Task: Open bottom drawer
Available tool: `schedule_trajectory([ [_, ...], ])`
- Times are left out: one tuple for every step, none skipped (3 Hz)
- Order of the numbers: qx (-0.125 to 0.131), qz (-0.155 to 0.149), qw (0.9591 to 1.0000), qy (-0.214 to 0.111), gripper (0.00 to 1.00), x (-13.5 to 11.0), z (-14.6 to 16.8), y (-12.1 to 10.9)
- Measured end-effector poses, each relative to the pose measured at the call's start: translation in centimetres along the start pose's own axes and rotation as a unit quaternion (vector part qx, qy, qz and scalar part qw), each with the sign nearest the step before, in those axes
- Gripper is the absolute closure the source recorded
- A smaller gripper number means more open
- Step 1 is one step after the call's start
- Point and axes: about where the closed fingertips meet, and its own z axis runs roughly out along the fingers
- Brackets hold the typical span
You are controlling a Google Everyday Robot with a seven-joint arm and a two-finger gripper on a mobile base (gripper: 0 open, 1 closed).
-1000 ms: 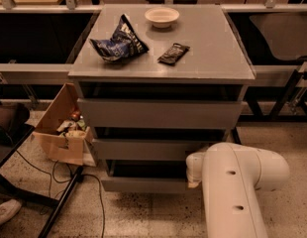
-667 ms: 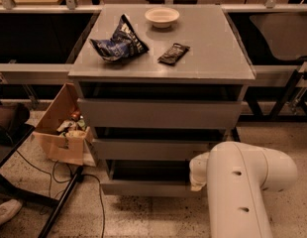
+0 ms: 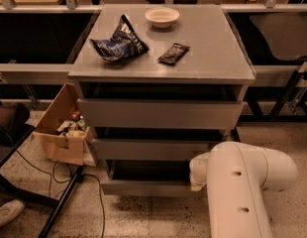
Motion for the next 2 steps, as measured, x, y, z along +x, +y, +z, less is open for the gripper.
schedule_trajectory([
  [0.0,0.0,1.0,0.0,0.58,0.0,0.0,0.0],
  [0.0,0.0,1.0,0.0,0.35,0.0,0.01,0.01],
])
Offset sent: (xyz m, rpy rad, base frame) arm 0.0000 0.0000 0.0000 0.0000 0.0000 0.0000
